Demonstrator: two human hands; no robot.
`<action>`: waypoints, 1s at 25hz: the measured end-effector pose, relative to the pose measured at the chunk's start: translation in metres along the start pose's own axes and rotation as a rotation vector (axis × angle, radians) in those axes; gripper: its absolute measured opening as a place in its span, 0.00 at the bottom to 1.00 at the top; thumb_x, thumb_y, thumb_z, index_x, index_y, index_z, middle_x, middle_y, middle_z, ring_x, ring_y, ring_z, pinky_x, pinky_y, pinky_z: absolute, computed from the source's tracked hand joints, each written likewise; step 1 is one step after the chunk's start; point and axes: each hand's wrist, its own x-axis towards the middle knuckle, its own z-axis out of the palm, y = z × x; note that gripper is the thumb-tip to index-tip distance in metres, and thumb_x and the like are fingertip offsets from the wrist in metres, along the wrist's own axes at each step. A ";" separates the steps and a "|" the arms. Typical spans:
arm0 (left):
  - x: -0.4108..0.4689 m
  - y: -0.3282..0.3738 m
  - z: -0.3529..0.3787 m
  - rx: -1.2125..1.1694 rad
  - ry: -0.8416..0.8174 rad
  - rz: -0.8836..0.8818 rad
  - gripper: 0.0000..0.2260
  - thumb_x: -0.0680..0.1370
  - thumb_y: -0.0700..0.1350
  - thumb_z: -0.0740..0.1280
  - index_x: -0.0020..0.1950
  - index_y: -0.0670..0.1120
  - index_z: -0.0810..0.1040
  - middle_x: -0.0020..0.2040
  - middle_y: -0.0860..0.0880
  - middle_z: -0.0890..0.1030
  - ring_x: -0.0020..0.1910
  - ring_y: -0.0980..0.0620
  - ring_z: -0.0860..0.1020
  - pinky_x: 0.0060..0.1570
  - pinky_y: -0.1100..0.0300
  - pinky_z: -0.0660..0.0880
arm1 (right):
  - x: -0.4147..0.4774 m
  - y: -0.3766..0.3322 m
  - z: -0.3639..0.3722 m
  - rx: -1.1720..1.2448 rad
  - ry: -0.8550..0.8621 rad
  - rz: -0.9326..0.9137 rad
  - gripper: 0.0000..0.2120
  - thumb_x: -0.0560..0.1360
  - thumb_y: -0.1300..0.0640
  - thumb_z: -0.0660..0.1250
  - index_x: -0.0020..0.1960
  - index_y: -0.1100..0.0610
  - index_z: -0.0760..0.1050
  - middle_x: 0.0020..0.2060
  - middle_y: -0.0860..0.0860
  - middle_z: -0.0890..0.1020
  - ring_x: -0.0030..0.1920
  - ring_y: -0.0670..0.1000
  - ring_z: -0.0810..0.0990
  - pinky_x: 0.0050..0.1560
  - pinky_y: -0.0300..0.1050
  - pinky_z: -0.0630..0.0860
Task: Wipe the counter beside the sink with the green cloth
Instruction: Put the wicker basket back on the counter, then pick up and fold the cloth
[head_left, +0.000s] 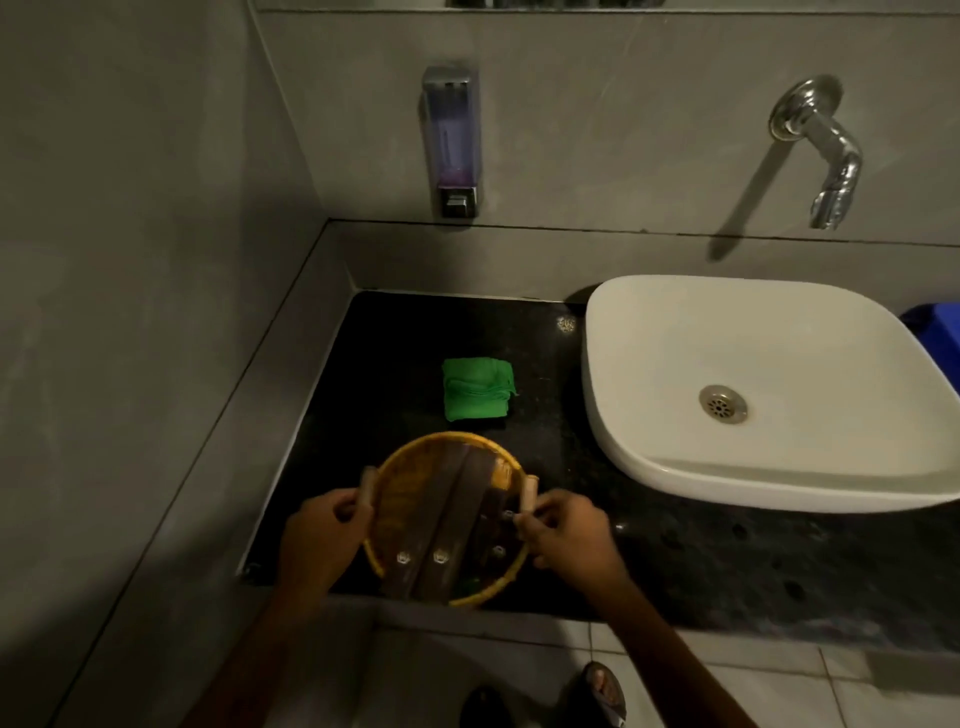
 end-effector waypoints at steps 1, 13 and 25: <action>0.005 -0.005 -0.007 0.020 0.025 -0.016 0.21 0.76 0.63 0.60 0.35 0.49 0.81 0.32 0.51 0.81 0.35 0.50 0.80 0.39 0.55 0.77 | 0.007 -0.008 0.013 -0.024 -0.023 -0.015 0.09 0.73 0.54 0.72 0.51 0.57 0.80 0.43 0.55 0.85 0.41 0.53 0.85 0.43 0.53 0.84; 0.158 0.085 0.014 0.225 -0.226 0.067 0.16 0.73 0.58 0.66 0.50 0.48 0.83 0.51 0.44 0.84 0.50 0.43 0.81 0.51 0.55 0.76 | 0.144 -0.058 -0.017 -0.087 0.240 -0.036 0.18 0.74 0.44 0.68 0.42 0.60 0.82 0.35 0.59 0.86 0.34 0.54 0.85 0.44 0.54 0.83; 0.178 0.160 0.076 -0.548 -0.422 -0.133 0.14 0.72 0.40 0.72 0.55 0.38 0.79 0.50 0.39 0.84 0.41 0.46 0.82 0.42 0.53 0.82 | 0.205 -0.099 -0.011 0.273 0.223 -0.006 0.11 0.70 0.53 0.74 0.48 0.59 0.81 0.48 0.60 0.86 0.37 0.52 0.84 0.31 0.44 0.83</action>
